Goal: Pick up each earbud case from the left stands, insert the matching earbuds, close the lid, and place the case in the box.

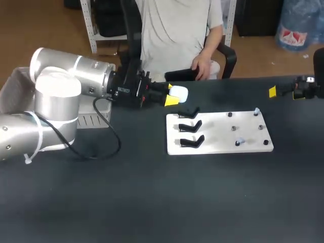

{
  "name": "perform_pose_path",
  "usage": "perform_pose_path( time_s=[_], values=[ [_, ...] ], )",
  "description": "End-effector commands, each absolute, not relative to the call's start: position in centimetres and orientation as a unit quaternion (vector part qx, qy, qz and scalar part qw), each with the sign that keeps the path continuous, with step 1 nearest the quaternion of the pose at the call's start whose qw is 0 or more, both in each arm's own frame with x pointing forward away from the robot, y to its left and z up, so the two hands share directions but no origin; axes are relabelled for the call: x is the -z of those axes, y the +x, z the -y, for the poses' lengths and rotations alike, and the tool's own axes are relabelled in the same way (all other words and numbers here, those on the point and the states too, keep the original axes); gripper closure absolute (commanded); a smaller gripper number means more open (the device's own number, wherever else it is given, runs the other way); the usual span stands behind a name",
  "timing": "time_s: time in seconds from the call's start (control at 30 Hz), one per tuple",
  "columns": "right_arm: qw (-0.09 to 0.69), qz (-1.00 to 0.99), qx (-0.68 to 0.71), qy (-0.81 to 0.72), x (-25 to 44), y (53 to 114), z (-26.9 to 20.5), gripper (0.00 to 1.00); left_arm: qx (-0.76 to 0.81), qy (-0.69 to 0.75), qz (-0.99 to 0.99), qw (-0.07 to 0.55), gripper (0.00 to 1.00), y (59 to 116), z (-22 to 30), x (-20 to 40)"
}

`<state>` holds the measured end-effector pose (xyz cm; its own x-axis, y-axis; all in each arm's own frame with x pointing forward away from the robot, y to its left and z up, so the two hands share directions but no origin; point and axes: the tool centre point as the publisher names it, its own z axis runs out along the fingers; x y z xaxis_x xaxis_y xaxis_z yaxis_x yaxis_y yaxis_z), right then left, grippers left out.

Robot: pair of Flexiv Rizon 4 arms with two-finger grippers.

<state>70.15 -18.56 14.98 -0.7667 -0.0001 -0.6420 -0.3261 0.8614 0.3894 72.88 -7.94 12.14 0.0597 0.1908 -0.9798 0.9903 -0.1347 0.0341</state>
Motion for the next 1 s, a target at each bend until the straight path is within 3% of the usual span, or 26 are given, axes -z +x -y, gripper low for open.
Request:
perform_pose_path(
  time_s=[0.03, 0.23, 1.0],
  values=[
    [0.329, -0.907, -0.248, -0.091, -15.0, 70.1, 18.6, 0.00, 0.420, 0.536, -0.542, 0.493, 1.00, 69.1, 7.2, -12.5],
    [0.329, -0.907, -0.248, -0.091, -15.0, 70.1, 18.6, 0.00, 0.421, 0.515, -0.538, 0.517, 1.00, 67.8, 7.4, -13.5],
    [0.329, -0.907, -0.248, -0.091, -15.0, 70.1, 18.6, 0.00, 0.421, 0.515, -0.538, 0.517, 1.00, 67.6, 7.4, -13.7]
  ],
)
